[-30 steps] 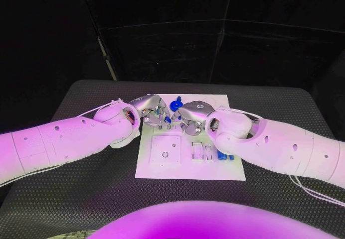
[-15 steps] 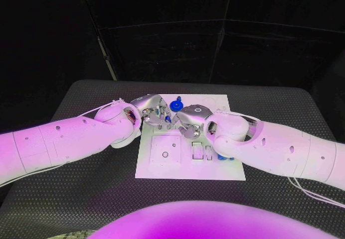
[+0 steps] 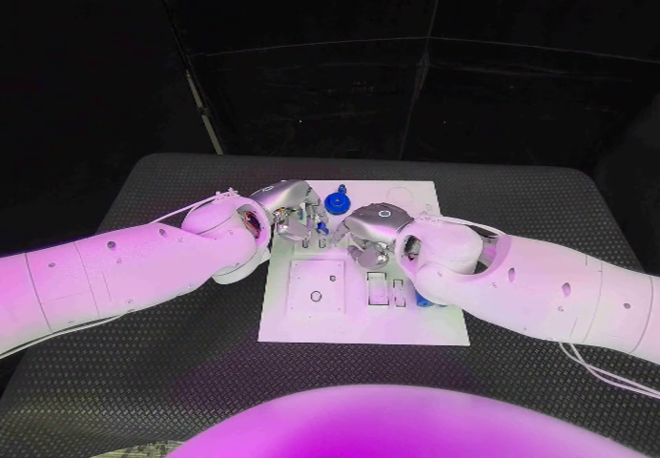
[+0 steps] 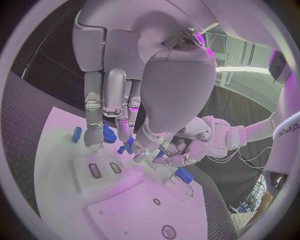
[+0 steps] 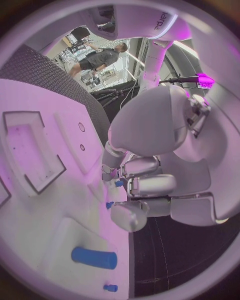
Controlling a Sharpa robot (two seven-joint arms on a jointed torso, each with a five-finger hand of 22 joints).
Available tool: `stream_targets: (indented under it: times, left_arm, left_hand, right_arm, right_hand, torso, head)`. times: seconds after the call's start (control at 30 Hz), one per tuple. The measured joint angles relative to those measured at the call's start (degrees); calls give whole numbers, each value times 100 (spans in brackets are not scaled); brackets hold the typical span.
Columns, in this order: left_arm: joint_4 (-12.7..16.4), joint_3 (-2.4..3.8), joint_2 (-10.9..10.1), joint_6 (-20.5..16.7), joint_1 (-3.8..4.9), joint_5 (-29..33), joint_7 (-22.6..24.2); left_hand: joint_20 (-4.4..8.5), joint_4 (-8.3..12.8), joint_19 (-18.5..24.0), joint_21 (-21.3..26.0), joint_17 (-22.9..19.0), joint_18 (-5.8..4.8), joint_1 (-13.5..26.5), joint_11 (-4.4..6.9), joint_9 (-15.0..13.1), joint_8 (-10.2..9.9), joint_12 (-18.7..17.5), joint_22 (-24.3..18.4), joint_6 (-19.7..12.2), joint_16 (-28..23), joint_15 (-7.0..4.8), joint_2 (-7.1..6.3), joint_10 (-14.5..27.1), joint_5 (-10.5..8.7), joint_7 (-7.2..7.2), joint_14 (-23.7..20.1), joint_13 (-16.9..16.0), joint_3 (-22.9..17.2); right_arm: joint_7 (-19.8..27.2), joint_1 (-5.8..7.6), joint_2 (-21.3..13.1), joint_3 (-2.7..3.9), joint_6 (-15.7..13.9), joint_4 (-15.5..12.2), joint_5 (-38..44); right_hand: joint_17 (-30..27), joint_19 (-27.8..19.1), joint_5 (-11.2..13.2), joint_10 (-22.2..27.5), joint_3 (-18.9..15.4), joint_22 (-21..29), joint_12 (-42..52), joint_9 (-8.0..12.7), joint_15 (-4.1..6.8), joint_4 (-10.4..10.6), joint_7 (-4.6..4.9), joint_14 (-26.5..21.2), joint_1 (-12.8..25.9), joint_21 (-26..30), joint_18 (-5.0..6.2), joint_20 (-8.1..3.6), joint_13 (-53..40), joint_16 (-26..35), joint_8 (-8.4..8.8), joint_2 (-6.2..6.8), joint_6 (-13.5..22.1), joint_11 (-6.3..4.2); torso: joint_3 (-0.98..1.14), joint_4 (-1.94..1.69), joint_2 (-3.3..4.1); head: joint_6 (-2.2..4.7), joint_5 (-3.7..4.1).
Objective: Assemble the parts on the task board
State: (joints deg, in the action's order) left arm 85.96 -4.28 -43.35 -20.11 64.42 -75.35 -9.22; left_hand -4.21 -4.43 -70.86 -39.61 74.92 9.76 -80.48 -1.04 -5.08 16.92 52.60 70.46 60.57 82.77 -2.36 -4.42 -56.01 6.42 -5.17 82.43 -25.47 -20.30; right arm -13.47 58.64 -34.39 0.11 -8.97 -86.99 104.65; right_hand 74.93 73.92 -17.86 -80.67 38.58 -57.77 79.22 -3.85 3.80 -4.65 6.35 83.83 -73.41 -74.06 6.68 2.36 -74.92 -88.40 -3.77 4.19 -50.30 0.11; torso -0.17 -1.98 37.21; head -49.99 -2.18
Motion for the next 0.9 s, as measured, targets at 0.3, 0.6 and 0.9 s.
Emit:
stream_targets:
  times: [0.3, 0.6, 0.9]
  left_arm:
    - [-11, 0, 42, 31, 0, 1, -43]
    - [-46, 0, 196, 182, 0, -134, -264]
    - [-17, -1, 359, 433, 0, -755, -713]
  left_hand:
    - [0, 0, 0, 0, 0, 0, -1, 0, 0, 0, 0, 8, 0, 0, 0, 0, 0, -18, 0, 0, -1, -30]
    - [3, 13, -120, -186, 0, -67, -1, 0, 0, 0, 0, 90, 0, 41, 10, -13, 0, 4, 0, 54, 5, -62]
    - [22, -64, -227, -395, 0, -91, 161, 2, 0, 0, 9, 193, 1, 107, 20, -104, -42, 5, -1, 121, 5, -139]
  right_arm:
    - [-121, -10, -508, 4, -160, -366, 82]
    - [44, -9, -860, 279, -1070, -812, -142]
    - [259, -7, -1016, 372, -1592, -982, -563]
  right_hand:
    - [-1, 12, 0, -24, -16, -7, 0, -18, -55, -17, 64, 9, 27, 0, 0, 16, 0, 0, -38, 6, -230, 92]
    - [-1, -72, 0, 41, -32, 97, 0, -27, -240, -33, 244, 13, 75, 0, 0, 175, 0, 1, -88, 46, -551, 288]
    - [-2, -72, 0, 62, -48, 108, -1, -26, -248, -48, 249, 21, 105, 0, 0, 217, 0, 1, -88, 76, -555, 308]
  torso:
    - [4, 8, 2]
    - [8, 7, 3]
    - [2, 1, 3]
  head:
    - [0, -20]
    - [0, 11]
    - [0, 4]
